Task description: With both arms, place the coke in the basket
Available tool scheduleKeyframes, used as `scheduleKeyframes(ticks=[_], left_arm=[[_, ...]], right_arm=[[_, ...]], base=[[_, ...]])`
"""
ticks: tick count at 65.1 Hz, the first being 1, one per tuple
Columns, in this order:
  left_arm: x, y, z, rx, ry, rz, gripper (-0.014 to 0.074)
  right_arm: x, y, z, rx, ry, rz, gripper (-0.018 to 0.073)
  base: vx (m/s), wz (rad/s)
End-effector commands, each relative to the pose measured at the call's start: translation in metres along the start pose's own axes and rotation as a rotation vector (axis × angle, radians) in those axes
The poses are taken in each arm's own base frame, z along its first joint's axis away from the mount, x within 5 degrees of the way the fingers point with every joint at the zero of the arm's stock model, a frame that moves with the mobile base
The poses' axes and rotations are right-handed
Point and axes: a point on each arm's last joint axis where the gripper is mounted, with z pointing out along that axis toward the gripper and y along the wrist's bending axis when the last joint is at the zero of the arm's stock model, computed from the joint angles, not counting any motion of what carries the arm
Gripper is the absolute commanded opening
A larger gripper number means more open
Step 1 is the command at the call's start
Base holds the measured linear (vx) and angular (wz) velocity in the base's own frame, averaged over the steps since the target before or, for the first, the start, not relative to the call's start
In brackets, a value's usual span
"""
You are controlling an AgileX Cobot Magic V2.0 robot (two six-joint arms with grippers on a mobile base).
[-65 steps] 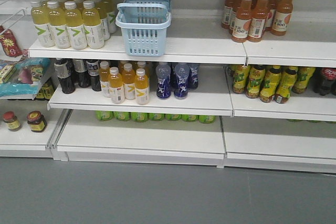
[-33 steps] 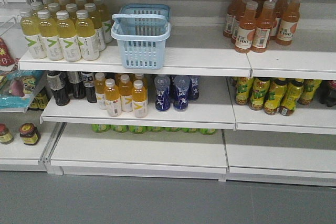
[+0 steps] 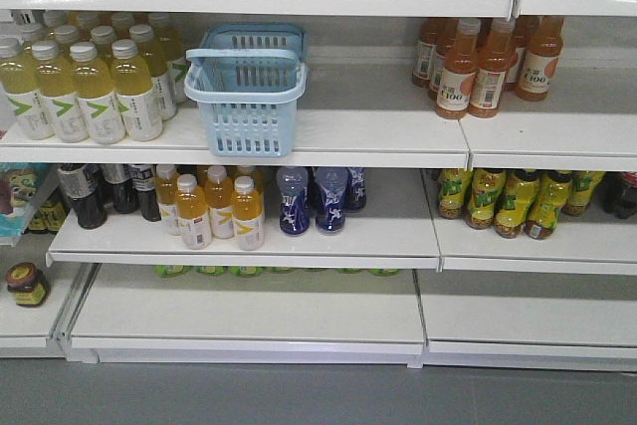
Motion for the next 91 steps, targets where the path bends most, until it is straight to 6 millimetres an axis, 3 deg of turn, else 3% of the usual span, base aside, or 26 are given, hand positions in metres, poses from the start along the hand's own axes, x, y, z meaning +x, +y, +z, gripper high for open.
scheduleKeyframes(ticks=[1, 91], left_arm=[[-0.0185, -0.0024, -0.003, 0.013, -0.121, -0.021, -0.0006], [-0.0185, -0.0024, -0.003, 0.013, -0.121, -0.021, -0.0006]], right_arm=[[-0.0049, 0.0009, -0.0009, -0.006, -0.079, -0.015, -0.0005], [-0.0048, 0.0009, -0.0009, -0.006, -0.078, -0.015, -0.0005]], base=[[0.15, -0.05], [0.12, -0.02]])
